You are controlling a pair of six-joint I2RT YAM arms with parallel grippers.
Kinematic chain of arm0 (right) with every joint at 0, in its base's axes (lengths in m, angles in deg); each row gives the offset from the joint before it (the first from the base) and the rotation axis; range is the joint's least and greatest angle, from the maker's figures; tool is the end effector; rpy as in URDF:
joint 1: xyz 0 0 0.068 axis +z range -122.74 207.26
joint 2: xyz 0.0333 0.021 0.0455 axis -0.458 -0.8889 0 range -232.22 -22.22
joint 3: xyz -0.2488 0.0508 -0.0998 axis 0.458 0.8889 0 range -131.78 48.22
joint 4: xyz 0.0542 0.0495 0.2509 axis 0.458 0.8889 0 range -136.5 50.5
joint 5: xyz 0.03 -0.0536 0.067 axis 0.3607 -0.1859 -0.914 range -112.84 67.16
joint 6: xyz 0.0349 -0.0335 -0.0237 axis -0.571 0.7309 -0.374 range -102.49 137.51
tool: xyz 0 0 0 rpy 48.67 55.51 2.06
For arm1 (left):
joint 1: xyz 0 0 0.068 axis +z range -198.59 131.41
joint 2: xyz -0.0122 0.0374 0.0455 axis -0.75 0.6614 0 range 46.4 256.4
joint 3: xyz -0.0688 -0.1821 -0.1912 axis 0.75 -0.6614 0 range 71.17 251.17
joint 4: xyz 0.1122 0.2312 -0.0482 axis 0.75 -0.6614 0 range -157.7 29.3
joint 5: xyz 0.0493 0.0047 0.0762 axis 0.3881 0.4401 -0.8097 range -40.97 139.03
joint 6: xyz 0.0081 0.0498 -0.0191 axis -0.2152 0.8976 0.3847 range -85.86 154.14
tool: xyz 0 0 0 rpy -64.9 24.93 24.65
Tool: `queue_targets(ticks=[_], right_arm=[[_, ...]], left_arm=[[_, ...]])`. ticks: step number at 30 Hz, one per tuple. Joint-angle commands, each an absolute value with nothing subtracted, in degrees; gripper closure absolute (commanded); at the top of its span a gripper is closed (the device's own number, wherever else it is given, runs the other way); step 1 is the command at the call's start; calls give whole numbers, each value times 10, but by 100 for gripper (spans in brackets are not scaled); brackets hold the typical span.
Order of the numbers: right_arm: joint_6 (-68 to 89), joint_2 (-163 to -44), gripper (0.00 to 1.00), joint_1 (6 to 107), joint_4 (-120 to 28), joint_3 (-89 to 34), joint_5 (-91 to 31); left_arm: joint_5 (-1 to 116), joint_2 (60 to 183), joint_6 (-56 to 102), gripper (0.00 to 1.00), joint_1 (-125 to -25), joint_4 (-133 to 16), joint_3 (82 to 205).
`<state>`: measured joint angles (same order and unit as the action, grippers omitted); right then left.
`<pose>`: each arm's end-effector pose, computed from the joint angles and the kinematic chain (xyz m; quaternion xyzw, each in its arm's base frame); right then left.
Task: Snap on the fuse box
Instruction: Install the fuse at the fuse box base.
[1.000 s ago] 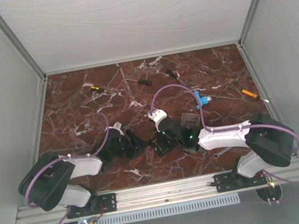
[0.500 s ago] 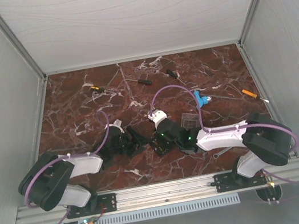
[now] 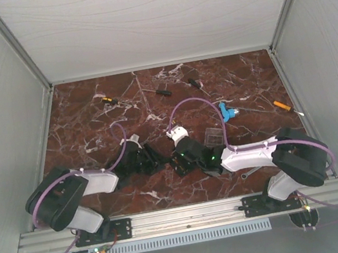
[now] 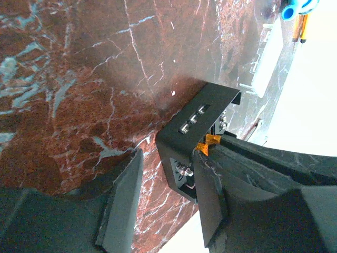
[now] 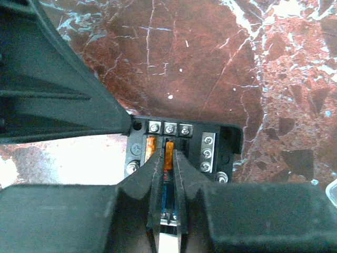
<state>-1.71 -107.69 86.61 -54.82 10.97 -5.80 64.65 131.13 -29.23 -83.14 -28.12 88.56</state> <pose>0.1567 0.2441 0.1647 -0.2485 0.8631 0.1612 0.4091 0.1876 -0.1409 0.1117 -0.1575 0.8659 -0.4255 0.2108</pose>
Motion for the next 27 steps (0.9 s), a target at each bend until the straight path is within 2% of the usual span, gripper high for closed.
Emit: queue_targets(ticks=[1, 9, 16, 22, 27], right_arm=[[-22, -1081, 88, 877, -555, 109, -56], [-22, -1068, 79, 877, -548, 103, -66], [-15, -1040, 72, 865, -484, 73, -77], [-23, -1037, 72, 845, -389, 20, -115], [-34, -1070, 78, 830, -314, -34, -135]], left_arm=[[651, 1318, -285, 58, -829, -262, 907], [651, 1315, -285, 60, -830, -262, 905], [651, 1311, -280, 61, -829, -273, 908], [639, 1297, -260, 61, -830, -305, 916], [633, 1292, -237, 61, -829, -336, 931]])
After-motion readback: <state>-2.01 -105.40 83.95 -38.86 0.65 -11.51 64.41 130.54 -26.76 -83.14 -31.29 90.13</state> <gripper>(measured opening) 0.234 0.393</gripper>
